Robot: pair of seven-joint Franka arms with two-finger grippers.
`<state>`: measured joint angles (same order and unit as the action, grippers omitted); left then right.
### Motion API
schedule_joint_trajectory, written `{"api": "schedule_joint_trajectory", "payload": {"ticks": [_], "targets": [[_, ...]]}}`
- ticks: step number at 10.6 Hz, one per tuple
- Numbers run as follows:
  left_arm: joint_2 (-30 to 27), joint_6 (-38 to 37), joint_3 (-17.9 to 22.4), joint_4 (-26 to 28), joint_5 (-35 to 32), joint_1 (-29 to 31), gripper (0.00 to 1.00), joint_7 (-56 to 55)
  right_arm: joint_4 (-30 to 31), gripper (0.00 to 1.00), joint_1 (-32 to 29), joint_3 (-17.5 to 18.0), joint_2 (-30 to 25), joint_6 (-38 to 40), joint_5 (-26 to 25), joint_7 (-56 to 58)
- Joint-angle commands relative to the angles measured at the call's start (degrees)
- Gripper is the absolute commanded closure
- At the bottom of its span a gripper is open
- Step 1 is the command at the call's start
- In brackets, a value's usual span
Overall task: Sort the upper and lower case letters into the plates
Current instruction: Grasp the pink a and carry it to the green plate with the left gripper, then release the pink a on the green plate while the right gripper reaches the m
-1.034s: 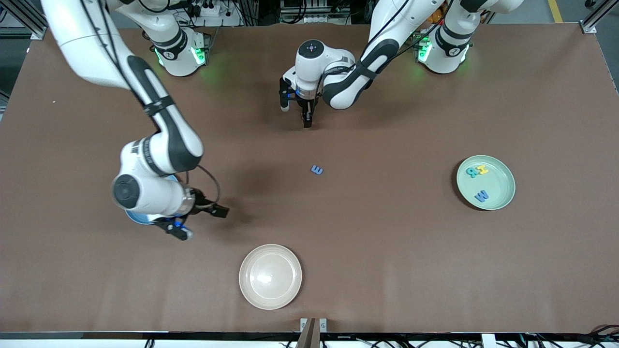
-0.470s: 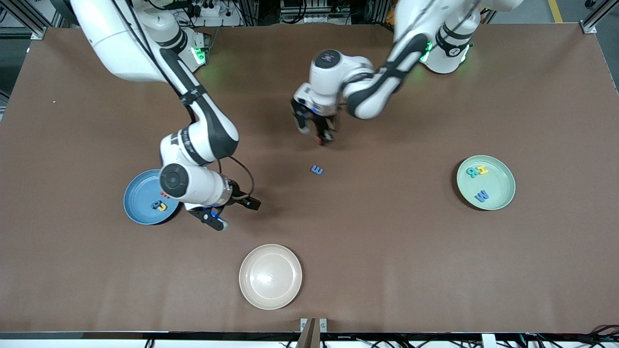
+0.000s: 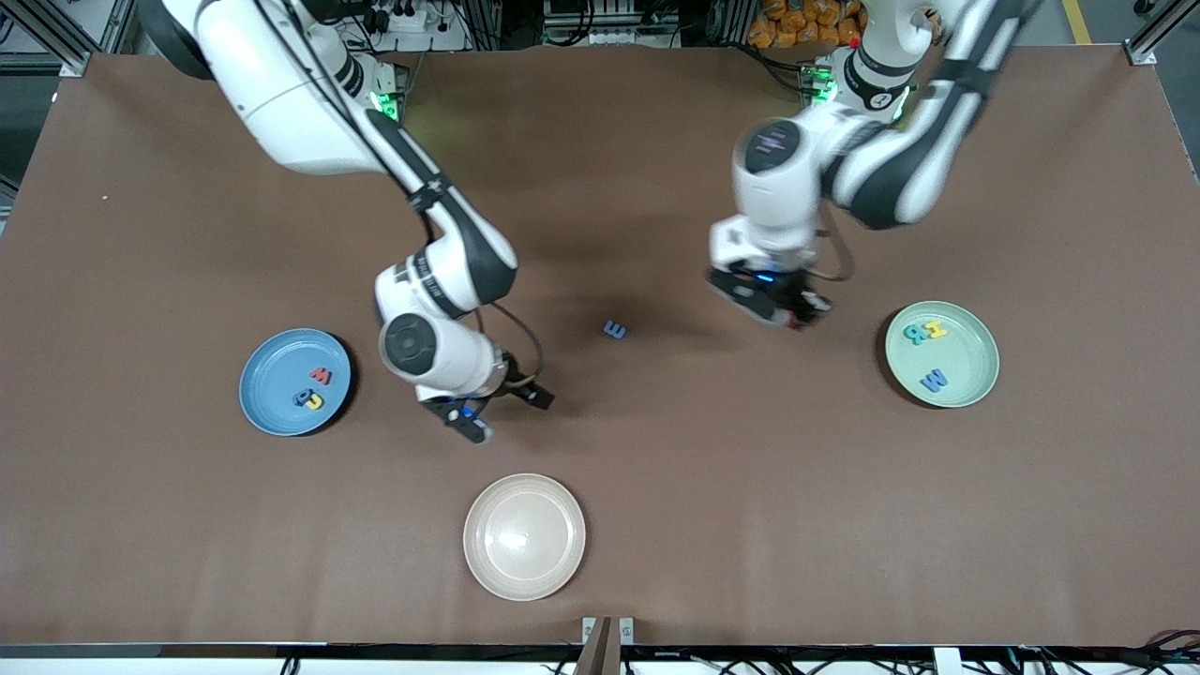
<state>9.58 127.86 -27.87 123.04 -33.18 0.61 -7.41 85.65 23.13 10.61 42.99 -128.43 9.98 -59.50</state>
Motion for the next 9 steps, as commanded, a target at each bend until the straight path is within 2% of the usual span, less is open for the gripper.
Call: {"api": "schedule_joint_trajectory", "payload": {"ticks": [1,3,6,7,8,9], "targets": [[-1.68,0.11,-0.69,3.07,1.98,9.28,1.0,1.69,-1.8,0.0,5.76,-0.5,0.87,-0.06,0.21,-5.61],[-0.28,0.11,0.88,3.26,4.61,14.75,1.0,4.33,-1.72,0.0,9.46,-0.59,1.22,0.11,-0.31,-8.78],[4.11,0.98,9.3,2.56,7.26,15.65,1.0,8.54,-1.98,0.0,13.15,-1.02,3.67,0.2,-2.41,-12.65],[5.08,2.21,10.89,2.29,7.26,15.65,0.93,9.95,-3.72,0.0,13.34,-0.94,4.9,0.46,-3.73,-14.23],[5.62,2.92,12.39,1.42,7.26,15.65,0.82,12.66,-4.78,0.0,14.04,-1.02,5.61,0.64,-3.92,-14.94],[6.32,2.92,13.01,0.02,7.26,15.56,0.01,15.73,-4.79,0.0,14.48,-1.02,6.14,0.21,-4.0,-15.3]]}}
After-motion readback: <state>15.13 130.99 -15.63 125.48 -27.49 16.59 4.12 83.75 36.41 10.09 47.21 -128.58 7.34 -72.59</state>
